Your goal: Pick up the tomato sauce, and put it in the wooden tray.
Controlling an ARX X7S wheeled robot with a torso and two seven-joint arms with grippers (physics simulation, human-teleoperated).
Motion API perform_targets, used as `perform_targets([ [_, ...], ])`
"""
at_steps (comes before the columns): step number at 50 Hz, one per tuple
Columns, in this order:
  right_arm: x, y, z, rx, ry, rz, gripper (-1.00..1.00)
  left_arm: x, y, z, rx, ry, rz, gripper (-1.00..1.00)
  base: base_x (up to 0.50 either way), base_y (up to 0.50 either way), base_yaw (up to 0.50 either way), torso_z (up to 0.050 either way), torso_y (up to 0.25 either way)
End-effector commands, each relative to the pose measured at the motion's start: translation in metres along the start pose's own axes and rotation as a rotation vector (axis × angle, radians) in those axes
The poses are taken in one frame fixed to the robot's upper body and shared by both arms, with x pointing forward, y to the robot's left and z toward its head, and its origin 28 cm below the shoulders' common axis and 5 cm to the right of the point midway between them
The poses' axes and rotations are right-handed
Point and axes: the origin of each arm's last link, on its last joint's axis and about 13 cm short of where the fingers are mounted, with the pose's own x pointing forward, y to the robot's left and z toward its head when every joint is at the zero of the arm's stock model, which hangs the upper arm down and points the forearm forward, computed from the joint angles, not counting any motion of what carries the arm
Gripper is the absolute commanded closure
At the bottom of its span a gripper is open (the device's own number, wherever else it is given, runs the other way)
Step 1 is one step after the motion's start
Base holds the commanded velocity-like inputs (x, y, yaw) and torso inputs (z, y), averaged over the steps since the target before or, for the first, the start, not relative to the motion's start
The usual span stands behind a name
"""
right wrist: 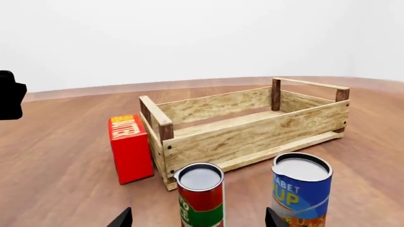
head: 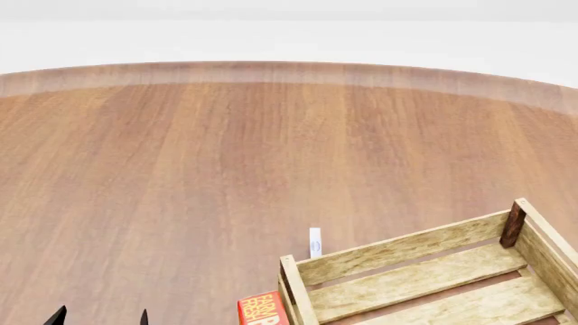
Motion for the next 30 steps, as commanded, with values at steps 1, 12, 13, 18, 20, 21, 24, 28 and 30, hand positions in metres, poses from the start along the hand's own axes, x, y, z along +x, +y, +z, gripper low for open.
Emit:
perform_targets([
  [1,0.004,0.0,-0.005,-0.01,0.026,0.009,-1.0,-0.001,0.001,0.0,-0.02,-0.014,-0.002,-1.0,0.0,0.0,0.0,0.0,0.0],
  [12,0.013,0.0,-0.006,-0.029,0.034,0.008,-1.0,-0.001,0.001,0.001,-0.019,-0.014,-0.002,-1.0,0.0,0.0,0.0,0.0,0.0],
  [13,0.013,0.0,-0.006,-0.028,0.036,0.006,-1.0,-0.001,0.001,0.001,-0.019,-0.014,-0.002,-1.0,0.0,0.0,0.0,0.0,0.0],
  [18,0.016,-0.002,-0.007,-0.028,0.043,-0.002,-1.0,-0.001,0.001,0.0,-0.018,-0.014,-0.002,-1.0,0.0,0.0,0.0,0.0,0.0],
  [20,0.017,-0.002,-0.007,-0.031,0.041,-0.004,-1.0,-0.001,0.001,0.0,-0.017,-0.014,-0.002,-1.0,0.0,0.0,0.0,0.0,0.0],
  [21,0.018,-0.002,-0.007,-0.03,0.042,-0.005,-1.0,-0.001,0.001,-0.001,-0.017,-0.014,-0.002,-1.0,0.0,0.0,0.0,0.0,0.0],
  [24,0.019,-0.003,-0.007,-0.028,0.043,-0.008,-1.0,-0.001,0.001,-0.001,-0.017,-0.014,-0.002,-1.0,0.0,0.0,0.0,0.0,0.0],
  [28,0.021,-0.003,-0.008,-0.031,0.043,-0.013,-1.0,-0.002,0.001,0.001,-0.016,-0.014,-0.002,-1.0,0.0,0.0,0.0,0.0,0.0],
  [30,0.022,-0.003,-0.007,-0.031,0.044,-0.013,-1.0,-0.002,0.0,0.002,-0.016,-0.014,-0.002,-1.0,0.0,0.0,0.0,0.0,0.0],
])
